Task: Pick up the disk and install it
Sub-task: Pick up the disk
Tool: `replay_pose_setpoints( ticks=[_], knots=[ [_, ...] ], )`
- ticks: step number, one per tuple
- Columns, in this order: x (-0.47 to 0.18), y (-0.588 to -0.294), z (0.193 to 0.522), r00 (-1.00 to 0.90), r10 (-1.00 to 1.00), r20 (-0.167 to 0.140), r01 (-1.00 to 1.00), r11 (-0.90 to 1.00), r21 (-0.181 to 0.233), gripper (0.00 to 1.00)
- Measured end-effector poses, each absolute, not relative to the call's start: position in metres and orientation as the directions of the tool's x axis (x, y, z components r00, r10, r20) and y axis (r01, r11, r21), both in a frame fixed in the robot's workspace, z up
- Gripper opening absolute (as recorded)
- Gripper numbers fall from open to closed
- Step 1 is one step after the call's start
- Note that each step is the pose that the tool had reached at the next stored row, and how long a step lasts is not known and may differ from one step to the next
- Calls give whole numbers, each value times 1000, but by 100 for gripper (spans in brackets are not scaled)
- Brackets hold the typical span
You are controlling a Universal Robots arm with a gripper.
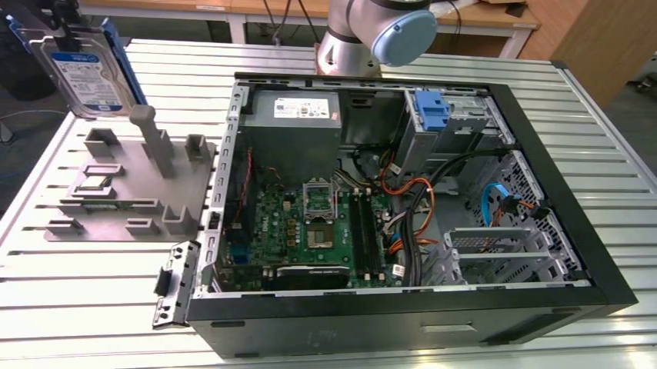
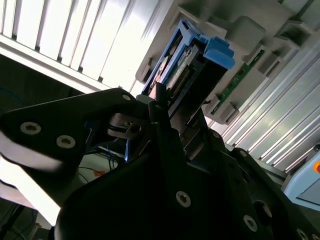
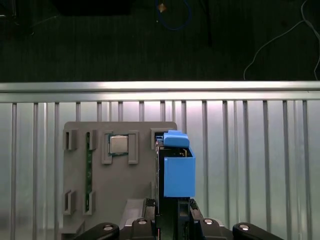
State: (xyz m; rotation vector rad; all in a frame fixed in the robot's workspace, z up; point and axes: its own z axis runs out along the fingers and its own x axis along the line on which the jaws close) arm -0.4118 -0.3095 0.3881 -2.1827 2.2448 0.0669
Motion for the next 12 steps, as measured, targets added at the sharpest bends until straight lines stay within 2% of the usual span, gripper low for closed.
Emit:
replay_pose_setpoints(
  ticks=[12],
  knots=[
    [-412, -309, 397, -28, -999, -37, -999, 28, 24, 35]
  ],
)
